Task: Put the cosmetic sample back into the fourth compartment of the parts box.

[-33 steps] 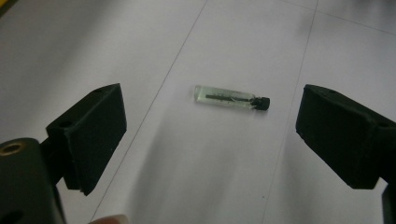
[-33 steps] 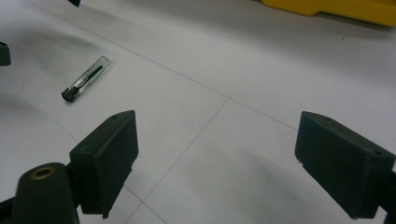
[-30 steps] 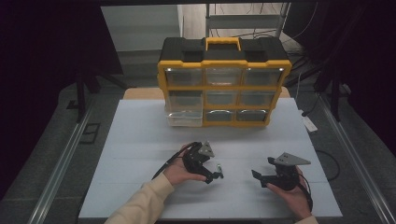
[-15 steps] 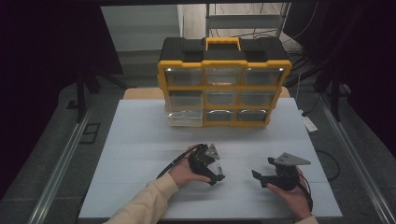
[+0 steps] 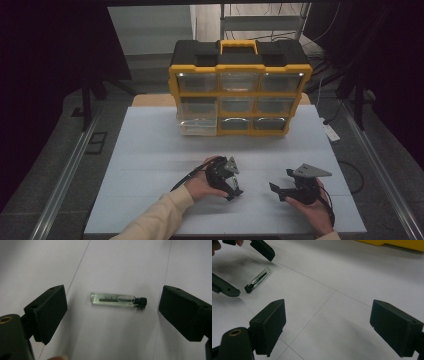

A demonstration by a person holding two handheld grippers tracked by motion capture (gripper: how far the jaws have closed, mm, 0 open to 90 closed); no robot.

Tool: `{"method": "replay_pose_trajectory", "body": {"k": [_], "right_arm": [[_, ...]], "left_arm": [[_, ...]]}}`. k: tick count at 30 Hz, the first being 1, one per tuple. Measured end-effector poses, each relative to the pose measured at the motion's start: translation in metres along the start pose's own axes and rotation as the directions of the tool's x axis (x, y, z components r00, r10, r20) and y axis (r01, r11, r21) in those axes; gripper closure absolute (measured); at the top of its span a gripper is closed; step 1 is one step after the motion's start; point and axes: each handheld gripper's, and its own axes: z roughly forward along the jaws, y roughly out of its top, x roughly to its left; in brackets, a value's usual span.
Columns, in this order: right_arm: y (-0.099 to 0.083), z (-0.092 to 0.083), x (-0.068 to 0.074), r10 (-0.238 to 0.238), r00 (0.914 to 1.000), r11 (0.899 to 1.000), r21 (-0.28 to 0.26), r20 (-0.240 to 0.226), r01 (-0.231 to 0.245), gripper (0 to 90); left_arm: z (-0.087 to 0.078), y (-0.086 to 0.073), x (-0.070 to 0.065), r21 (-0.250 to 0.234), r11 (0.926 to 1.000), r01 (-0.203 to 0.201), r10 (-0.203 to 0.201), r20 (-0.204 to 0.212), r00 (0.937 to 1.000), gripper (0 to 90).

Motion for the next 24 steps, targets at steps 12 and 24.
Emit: {"method": "replay_pose_trajectory", "body": {"k": [12, 24], "right_arm": [[-0.0003, -0.0002, -0.0004, 0.002, 1.0, 1.0, 0.002, -0.002, -0.002, 14.0], [-0.0002, -0.0009, -0.0003, -0.002, 1.0, 1.0, -0.001, 0.002, 0.002, 14.3]], "left_arm": [[0.0022, -0.0001, -0.0016, -0.031, 0.9986, -0.043, 0.044, 0.034, 0.9985, 21.6], [-0.0009, -0.0007, -0.0008, -0.037, 0.9981, -0.049, 0.05, 0.039, 0.998, 39.5]]}}
